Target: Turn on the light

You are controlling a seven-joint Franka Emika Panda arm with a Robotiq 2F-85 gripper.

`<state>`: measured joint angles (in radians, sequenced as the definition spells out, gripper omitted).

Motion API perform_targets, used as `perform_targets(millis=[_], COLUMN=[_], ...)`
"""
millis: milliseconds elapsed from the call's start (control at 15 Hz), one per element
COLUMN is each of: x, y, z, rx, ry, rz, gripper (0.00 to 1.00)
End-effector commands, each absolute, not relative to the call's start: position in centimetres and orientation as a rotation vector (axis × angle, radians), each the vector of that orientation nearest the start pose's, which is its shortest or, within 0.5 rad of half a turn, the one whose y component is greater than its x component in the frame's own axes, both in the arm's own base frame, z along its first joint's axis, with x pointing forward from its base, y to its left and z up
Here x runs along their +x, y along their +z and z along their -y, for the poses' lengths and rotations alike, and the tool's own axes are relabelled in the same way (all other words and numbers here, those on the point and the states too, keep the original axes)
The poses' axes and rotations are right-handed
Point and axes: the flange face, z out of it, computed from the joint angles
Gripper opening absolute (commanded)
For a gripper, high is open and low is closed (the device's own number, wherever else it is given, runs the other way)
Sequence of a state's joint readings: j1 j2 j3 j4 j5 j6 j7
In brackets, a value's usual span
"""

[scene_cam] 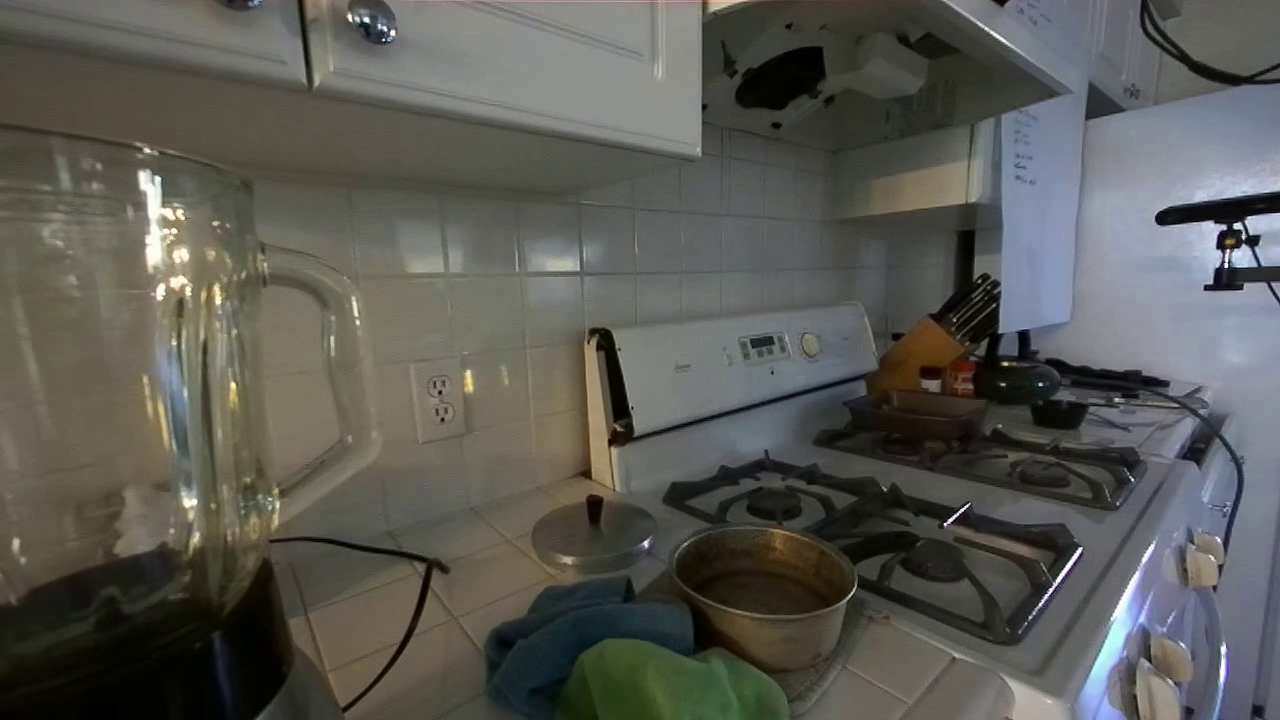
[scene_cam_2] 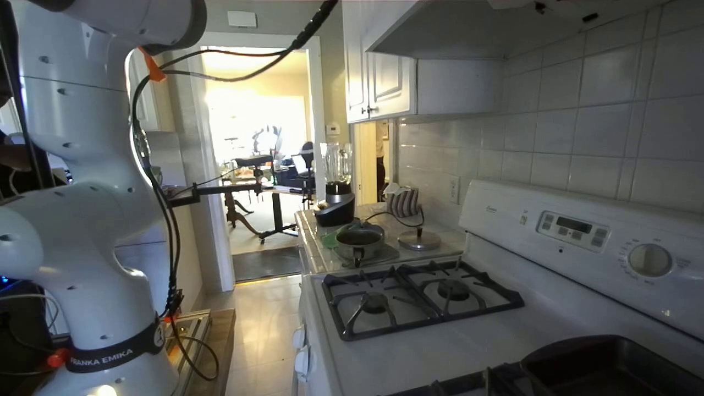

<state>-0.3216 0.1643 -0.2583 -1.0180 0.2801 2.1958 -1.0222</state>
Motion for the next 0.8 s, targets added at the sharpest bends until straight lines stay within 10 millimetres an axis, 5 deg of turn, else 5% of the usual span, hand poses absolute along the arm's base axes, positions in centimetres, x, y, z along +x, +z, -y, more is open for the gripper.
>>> perform_targets(millis=[0, 733], x=[51.7, 51.0], y=[87.0, 87.0], z=[30.0, 31.0], rx=[2.303, 2.443], ry=[1.137, 1.186], rz=[-0.455, -0.071], gripper=[0.03, 0.03])
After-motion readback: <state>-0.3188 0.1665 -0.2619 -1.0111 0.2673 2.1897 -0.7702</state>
